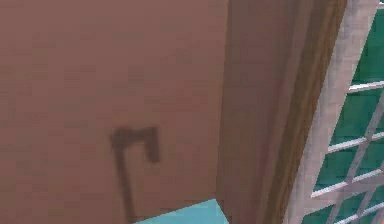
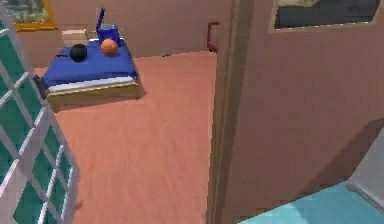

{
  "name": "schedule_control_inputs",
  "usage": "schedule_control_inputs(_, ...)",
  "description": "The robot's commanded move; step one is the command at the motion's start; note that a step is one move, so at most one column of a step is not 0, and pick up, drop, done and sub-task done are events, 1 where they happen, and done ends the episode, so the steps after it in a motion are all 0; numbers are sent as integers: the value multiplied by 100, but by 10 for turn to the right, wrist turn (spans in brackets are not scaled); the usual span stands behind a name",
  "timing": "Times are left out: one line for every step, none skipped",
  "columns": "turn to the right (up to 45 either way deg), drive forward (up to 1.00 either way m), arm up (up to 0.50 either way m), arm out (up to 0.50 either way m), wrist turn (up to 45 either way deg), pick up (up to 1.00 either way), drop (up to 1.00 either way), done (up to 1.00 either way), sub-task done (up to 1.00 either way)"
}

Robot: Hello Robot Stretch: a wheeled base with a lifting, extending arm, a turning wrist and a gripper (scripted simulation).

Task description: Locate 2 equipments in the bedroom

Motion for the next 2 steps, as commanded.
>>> schedule_control_inputs(450,0,0,0,0,0,0,0,0)
schedule_control_inputs(240,0,0,0,0,0,0,0,0)
